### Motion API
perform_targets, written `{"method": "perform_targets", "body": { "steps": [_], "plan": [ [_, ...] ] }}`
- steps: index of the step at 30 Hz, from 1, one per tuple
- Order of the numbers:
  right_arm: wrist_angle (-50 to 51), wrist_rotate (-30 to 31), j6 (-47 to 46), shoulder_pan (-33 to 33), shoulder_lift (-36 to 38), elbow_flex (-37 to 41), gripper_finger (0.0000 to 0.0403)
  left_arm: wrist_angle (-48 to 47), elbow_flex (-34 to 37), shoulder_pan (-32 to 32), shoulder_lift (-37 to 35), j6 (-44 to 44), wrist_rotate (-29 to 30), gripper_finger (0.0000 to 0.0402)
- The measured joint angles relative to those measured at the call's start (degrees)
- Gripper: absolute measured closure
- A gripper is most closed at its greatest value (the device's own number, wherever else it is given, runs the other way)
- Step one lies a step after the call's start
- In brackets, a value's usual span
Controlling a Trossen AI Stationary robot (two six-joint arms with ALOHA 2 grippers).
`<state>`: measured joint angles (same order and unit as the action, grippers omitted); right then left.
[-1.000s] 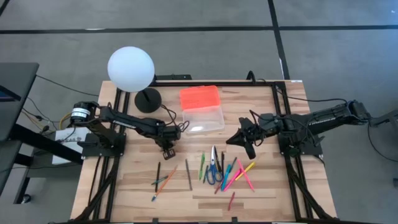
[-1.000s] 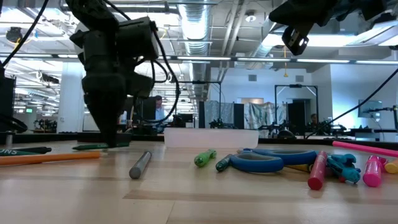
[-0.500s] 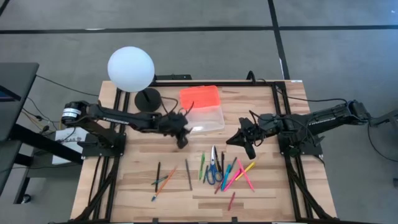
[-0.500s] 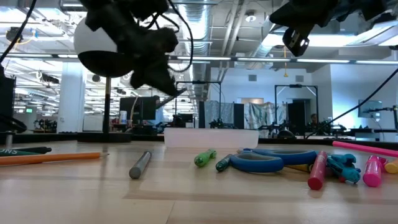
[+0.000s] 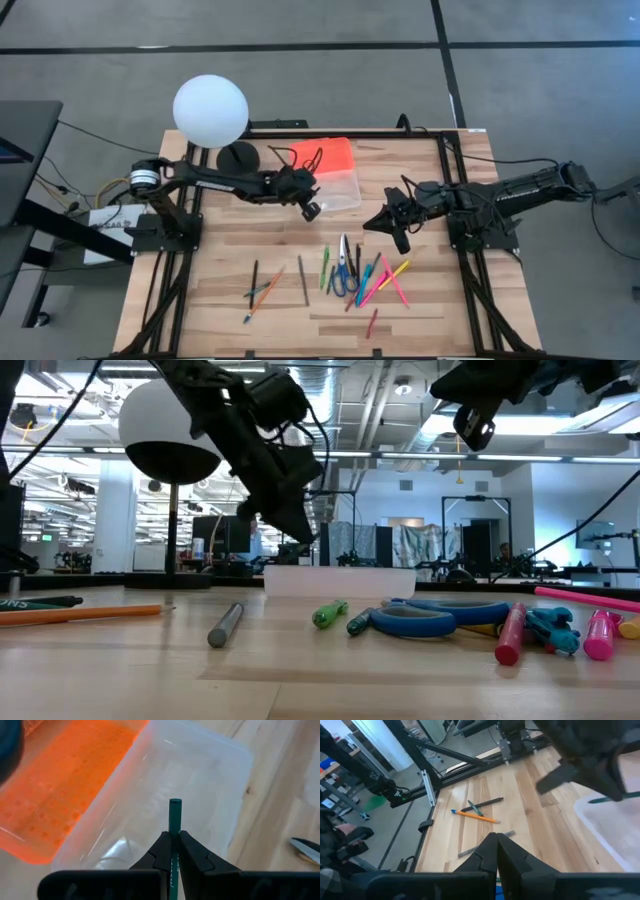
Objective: Pick & place school supplies into a supply box
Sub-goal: Put the green crayon into the supply box, then put the right pink pencil into the supply box
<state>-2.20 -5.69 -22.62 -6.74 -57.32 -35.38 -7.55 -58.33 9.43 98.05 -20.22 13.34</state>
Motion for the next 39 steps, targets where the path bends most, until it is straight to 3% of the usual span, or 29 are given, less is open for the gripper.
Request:
{"method": "perform_targets", "body": {
  "steps": [5, 14, 19, 24, 28, 33, 39],
  "plan": [
    [1.3, 0.0, -1.9, 0.0, 0.0, 0.0, 0.0403, -2.3, -2.7, 0.2, 1.6, 3.2, 1.0, 0.0376],
    [12.1, 1.6, -9.3, 0.0, 0.0, 0.0, 0.0403, -2.5, -5.6, 0.5, 1.5, 7.9, 3.7, 0.0269],
    [16.8, 0.7, -15.7, -3.0, 0.0, 0.0, 0.0403, -7.6, -8.5, 0.5, 0.4, 7.6, -2.1, 0.0247],
    [24.4, 0.4, -23.6, -10.9, 1.4, 0.0, 0.0403, -13.8, -11.6, -1.9, -3.9, 9.4, -6.6, 0.0245],
    [28.0, 4.5, -30.6, -17.5, 1.9, 0.0, 0.0403, -16.5, -11.9, -4.6, -9.1, 11.8, -5.8, 0.0245],
    [30.3, 14.5, -37.3, -25.1, 1.6, 0.0, 0.0403, -21.2, -11.9, -6.9, -14.2, 12.0, 0.1, 0.0245],
    [32.0, 20.6, -41.7, -29.9, -1.8, 0.0, 0.0387, -24.0, -11.8, -8.2, -17.3, 11.9, 3.2, 0.0245]
  ]
}}
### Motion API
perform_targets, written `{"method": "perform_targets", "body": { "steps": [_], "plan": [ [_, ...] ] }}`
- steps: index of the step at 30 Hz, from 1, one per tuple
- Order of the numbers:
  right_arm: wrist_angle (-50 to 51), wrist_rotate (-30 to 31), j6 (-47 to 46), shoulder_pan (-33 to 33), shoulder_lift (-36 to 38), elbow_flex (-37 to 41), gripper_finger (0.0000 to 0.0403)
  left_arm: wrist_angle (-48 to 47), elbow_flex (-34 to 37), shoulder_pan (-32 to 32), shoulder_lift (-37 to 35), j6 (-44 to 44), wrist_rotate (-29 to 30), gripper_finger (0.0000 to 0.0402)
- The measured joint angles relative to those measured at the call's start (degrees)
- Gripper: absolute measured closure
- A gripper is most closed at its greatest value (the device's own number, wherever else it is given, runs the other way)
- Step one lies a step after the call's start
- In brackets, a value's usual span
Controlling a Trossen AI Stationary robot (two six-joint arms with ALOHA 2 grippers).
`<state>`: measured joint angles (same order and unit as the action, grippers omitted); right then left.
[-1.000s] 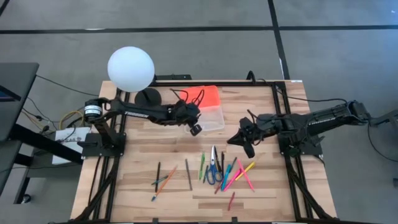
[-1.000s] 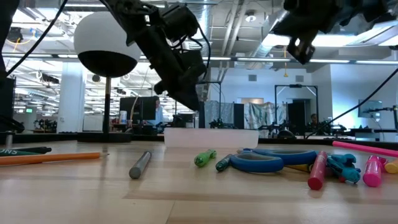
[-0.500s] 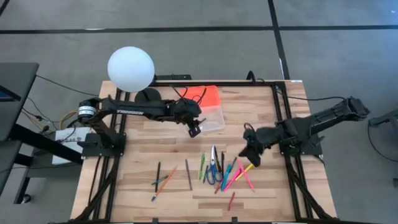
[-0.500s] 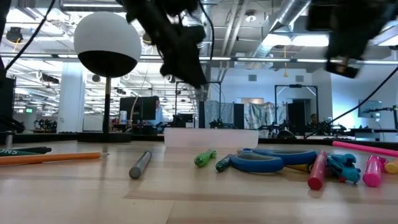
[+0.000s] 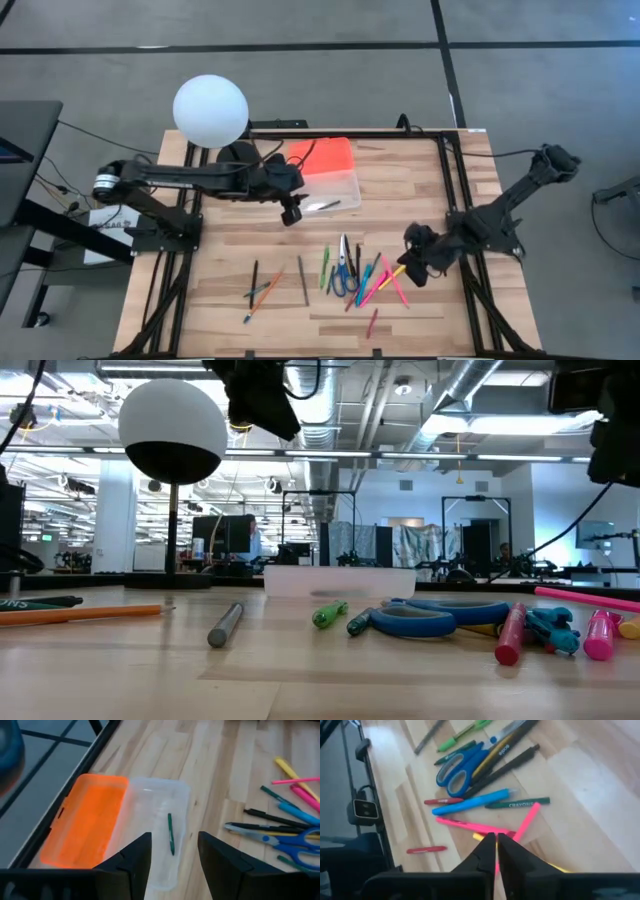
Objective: Pick & place school supplies into a supply box
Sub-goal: Put the right pink pencil into the supply box
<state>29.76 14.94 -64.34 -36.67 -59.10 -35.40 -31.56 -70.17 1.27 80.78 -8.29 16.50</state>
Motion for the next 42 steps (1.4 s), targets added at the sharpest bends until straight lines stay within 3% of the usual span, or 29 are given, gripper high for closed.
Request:
{"method": "perform_targets", "body": {
  "steps": [7, 13, 23, 42],
  "plan": [
    [-0.4, -0.1, -5.0, -0.1, -8.2, 0.0, 0.031, -3.5, 0.0, -1.0, -0.8, -0.3, 0.8, 0.0245],
    [-3.6, -1.4, -10.2, 0.0, -15.8, 0.0, 0.0276, -4.1, 0.0, -1.0, -0.8, -0.4, 0.9, 0.0245],
    [-7.7, -3.2, -13.9, 2.7, -19.2, 0.0, 0.0285, -4.2, 0.0, -1.0, -0.8, 0.4, 0.9, 0.0245],
    [-7.1, -5.8, -11.6, 8.0, -20.9, 0.0, 0.0296, -4.2, 0.0, -1.0, -0.8, -0.2, 0.8, 0.0245]
  ]
}}
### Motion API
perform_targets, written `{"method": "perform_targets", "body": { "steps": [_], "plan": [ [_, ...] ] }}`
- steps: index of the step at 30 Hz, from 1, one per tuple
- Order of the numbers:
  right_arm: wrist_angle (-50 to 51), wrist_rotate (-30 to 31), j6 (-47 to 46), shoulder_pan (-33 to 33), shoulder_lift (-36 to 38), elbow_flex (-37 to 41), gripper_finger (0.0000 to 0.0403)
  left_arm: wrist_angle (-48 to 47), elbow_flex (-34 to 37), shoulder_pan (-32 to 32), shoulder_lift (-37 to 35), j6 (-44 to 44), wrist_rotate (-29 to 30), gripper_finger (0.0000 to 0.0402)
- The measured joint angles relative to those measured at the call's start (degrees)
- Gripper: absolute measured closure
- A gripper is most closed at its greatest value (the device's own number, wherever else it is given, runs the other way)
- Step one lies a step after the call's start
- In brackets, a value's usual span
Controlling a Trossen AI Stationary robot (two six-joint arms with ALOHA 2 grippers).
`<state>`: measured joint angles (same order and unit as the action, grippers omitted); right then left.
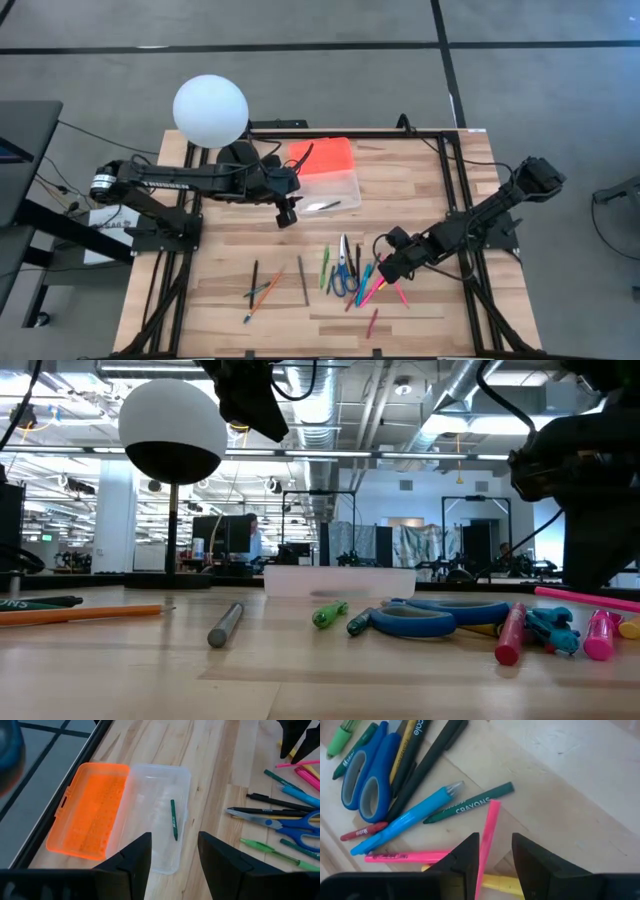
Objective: Pick & place school supplies into a supply box
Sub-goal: Put the right pink pencil into the supply box
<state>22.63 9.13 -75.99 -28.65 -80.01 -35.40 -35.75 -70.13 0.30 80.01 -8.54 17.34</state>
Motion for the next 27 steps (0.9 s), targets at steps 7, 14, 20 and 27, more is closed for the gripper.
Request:
{"method": "perform_targets", "body": {
  "steps": [7, 14, 20, 27],
  "plan": [
    [-2.9, 0.0, 2.0, -0.2, 0.0, 0.0, 0.0296, 0.0, 0.0, 0.0, 0.0, -0.2, 0.0, 0.0245],
    [-1.3, -0.2, 2.1, -0.2, 0.0, 0.0, 0.0296, 0.0, 0.0, 0.0, 0.0, -1.0, 0.0, 0.0245],
    [-1.2, -0.2, 2.5, -0.2, 0.0, 0.0, 0.0296, -1.1, 0.0, 0.0, 0.0, -1.7, 0.0, 0.0245],
    [-1.2, -0.2, 3.1, -0.2, 0.0, 0.0, 0.0296, -1.2, 0.0, 0.0, 0.0, -1.8, 0.0, 0.0245]
  ]
}}
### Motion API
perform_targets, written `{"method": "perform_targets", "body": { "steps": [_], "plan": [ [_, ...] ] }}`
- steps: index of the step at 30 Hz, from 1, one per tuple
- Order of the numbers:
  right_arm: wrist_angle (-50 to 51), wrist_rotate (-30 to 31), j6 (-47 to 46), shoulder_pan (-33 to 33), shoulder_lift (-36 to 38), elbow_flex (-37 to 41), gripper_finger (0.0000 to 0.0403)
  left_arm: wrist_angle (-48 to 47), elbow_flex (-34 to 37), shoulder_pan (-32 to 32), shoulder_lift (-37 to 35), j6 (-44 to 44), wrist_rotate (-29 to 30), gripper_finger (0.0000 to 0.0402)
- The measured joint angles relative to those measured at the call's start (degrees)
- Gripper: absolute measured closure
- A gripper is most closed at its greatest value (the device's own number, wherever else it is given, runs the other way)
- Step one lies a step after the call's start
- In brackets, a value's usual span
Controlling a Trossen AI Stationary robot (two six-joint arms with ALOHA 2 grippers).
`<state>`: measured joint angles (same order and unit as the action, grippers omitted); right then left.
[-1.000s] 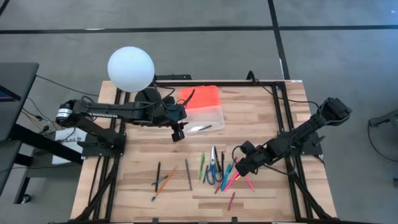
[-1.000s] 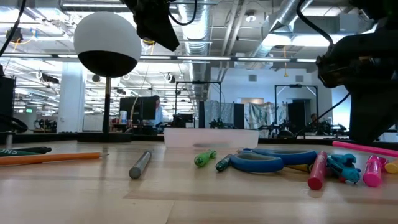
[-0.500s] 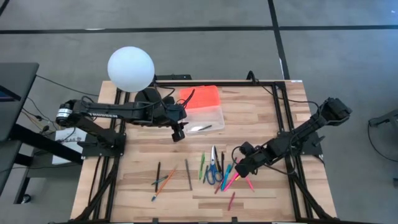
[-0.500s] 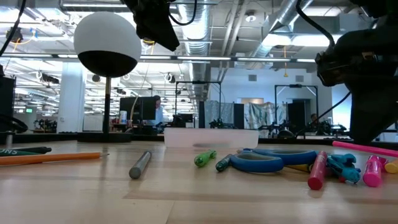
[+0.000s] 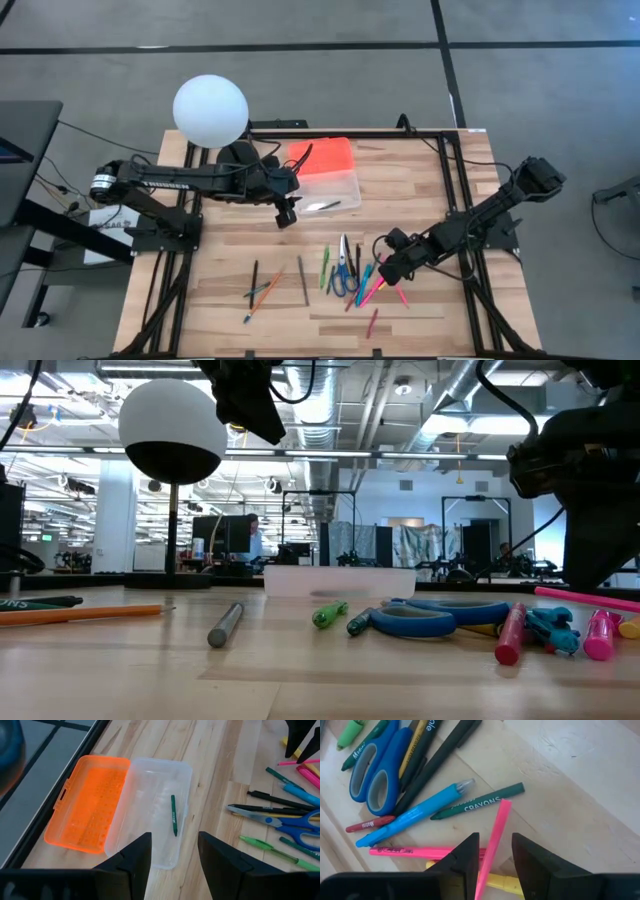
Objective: Pick & place school supplies into a supply box
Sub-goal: Put the right pink pencil into the supply box
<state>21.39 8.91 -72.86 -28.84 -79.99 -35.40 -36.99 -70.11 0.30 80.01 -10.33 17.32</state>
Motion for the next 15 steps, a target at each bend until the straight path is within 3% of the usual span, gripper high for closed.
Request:
{"method": "perform_targets", "body": {
  "steps": [15],
  "plan": [
    [-4.8, -4.0, 1.2, 0.0, -6.9, -0.2, 0.0296, 0.3, 0.0, 0.0, 0.0, 0.0, 0.0, 0.0245]
  ]
}}
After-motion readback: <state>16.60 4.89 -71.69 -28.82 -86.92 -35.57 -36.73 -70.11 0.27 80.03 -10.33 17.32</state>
